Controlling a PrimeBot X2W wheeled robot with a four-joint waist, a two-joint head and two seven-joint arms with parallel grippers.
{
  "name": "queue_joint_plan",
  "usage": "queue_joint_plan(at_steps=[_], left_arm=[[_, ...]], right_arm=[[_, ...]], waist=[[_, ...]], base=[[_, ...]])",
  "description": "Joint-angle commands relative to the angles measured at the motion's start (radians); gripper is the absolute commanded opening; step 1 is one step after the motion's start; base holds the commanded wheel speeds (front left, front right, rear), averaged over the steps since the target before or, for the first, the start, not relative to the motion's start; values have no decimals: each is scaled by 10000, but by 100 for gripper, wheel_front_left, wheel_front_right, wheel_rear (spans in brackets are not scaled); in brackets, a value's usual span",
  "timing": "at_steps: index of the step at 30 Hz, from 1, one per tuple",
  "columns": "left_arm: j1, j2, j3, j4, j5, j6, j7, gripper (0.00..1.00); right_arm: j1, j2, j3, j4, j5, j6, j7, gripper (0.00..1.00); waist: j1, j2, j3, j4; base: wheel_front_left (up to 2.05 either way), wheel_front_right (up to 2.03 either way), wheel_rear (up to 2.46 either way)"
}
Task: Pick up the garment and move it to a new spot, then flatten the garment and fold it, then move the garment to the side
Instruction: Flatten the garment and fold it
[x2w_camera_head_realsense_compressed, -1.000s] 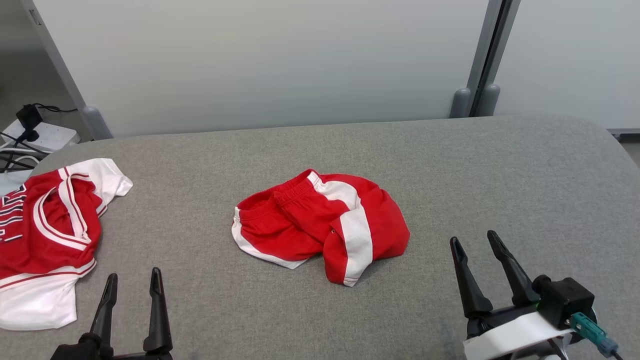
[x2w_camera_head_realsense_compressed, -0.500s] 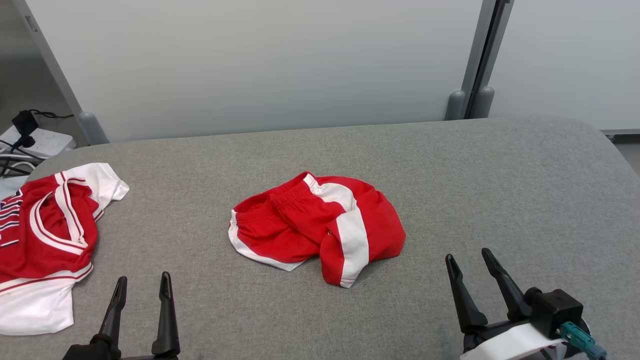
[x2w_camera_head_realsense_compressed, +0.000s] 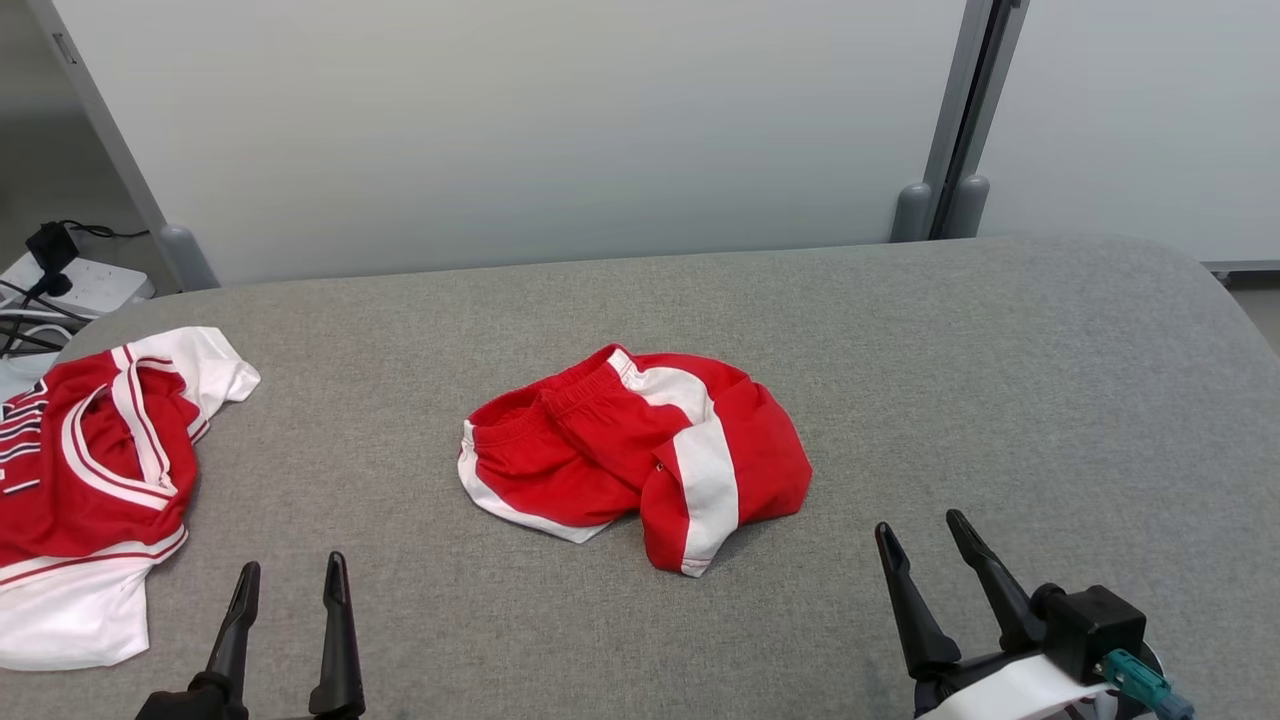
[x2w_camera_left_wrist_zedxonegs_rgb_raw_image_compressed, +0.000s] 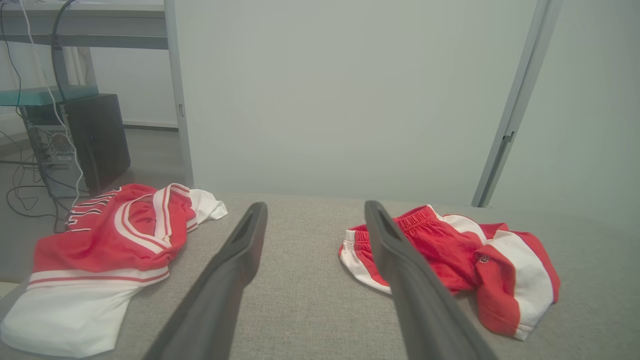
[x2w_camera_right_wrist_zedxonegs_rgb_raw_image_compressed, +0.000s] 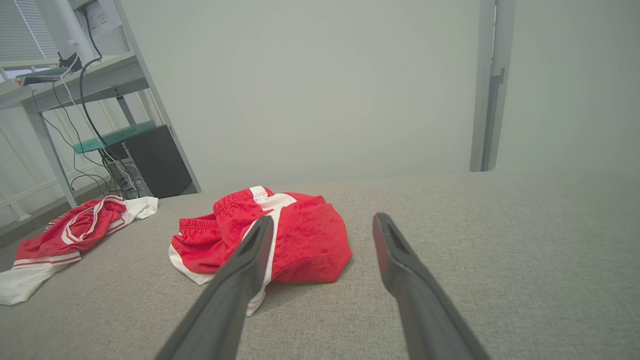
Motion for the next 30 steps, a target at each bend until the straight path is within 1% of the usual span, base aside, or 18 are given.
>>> queue_joint_plan(at_steps=[1,6,12,14,18,21,25,30], left_arm=[[-313,38,277,-200,9,86,-49,100],[-424,38,158,-96,-191,76,-49,100],[-974,38,-219,358,-474,-494,-49,100],[-1359,38,-330,572,-768,-650,-49,100],[-2367,37,-546,1158,-1045,-853,-49,100],[-3146,63,-767,1952,-983,-1023,-26,100],[-4437,243,-1068,2832,-803,-1125,427,100],[-6297,378,-1265,3958,-658,-1118,1178,100]], right_arm=[[-312,-28,215,-183,30,14,-105,100],[-310,-28,339,-79,88,14,-105,100],[-360,-44,531,172,305,14,-105,100],[-397,-49,588,140,356,14,-105,100],[-489,-123,730,26,403,14,-105,100],[-559,-186,853,-4,425,14,-105,100],[-699,-254,849,-65,411,14,-105,100],[-1019,-267,741,-133,335,14,-105,100]], waist=[[0,-1,-3,-2],[0,-1,3,-13],[0,-1,79,-25],[0,-1,139,-30],[0,-1,356,-90],[0,-1,561,-186],[0,-1,1008,-301],[0,-1,1660,-452]], base=[[0,0,0],[0,0,0],[0,0,0],[0,0,0],[0,0,0],[0,0,0],[0,0,0],[0,0,0]])
